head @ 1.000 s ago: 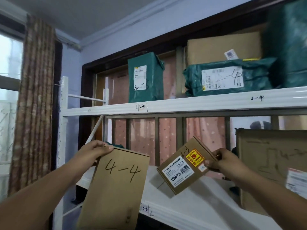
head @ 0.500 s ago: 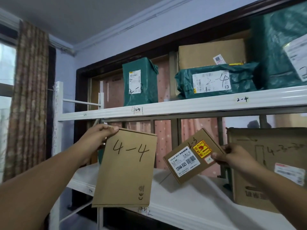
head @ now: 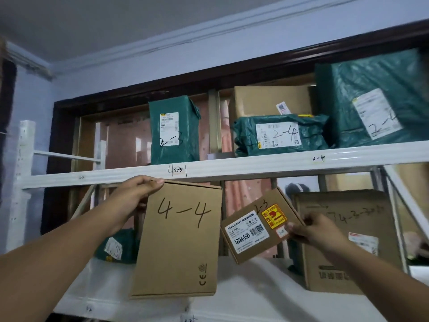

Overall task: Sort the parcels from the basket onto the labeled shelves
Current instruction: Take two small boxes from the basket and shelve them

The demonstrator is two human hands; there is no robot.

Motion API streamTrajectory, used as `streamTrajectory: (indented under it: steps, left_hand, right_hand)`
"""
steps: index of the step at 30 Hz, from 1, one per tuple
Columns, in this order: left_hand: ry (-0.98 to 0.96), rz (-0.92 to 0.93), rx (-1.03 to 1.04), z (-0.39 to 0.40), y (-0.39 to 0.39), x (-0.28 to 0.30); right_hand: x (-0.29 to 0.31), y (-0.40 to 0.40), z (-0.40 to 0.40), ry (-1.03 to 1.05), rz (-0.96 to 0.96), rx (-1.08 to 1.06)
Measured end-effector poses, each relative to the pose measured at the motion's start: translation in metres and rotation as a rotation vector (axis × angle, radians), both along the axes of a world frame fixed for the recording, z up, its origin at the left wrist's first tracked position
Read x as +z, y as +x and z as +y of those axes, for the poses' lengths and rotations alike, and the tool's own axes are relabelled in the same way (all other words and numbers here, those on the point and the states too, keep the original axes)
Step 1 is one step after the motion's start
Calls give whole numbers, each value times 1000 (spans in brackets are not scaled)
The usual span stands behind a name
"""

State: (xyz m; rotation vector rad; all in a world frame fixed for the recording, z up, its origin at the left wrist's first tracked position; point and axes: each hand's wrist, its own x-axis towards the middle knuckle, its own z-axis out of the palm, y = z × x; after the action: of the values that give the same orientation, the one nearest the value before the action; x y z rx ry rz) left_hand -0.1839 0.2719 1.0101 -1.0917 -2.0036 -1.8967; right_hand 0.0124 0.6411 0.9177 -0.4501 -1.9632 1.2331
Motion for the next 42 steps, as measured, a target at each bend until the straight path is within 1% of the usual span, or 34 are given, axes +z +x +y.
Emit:
streamTrajectory:
  steps: [6,9,13,19,26,30,33,36,40,42]
  left_hand:
    - [-39,32,-147,14,-12,-7]
    - [-60,32,-200,28,-14,-16]
    - [-110,16,-238,53,-16,-42]
    - [-145,-31,-309,93,1,-79]
    - [-187,-17,-325,128,30,-100]
    - [-229,-31,-324,141,58,-114]
    - [-319,-41,-353,150,75,-131]
    - [-369,-75,-384,159,88,-154]
    - [-451,-106,-406,171,112,-188]
    - [-481,-133,-400,176,120,-209]
  right_hand:
    - [-15,36,-7,-64,-5,-126]
    - [-18,66,2,-108,36,-208]
    - [-28,107,3,-217,106,-270]
    - [-60,152,8,-315,99,-385]
    - [-79,191,34,-297,-19,-363]
    - [-94,202,57,-342,9,-329]
    - [-110,208,68,-356,-11,-303]
    - [-125,213,72,-356,-31,-257]
    - [-144,222,75,-399,26,-192]
    - [-156,229,79,-398,23,-170]
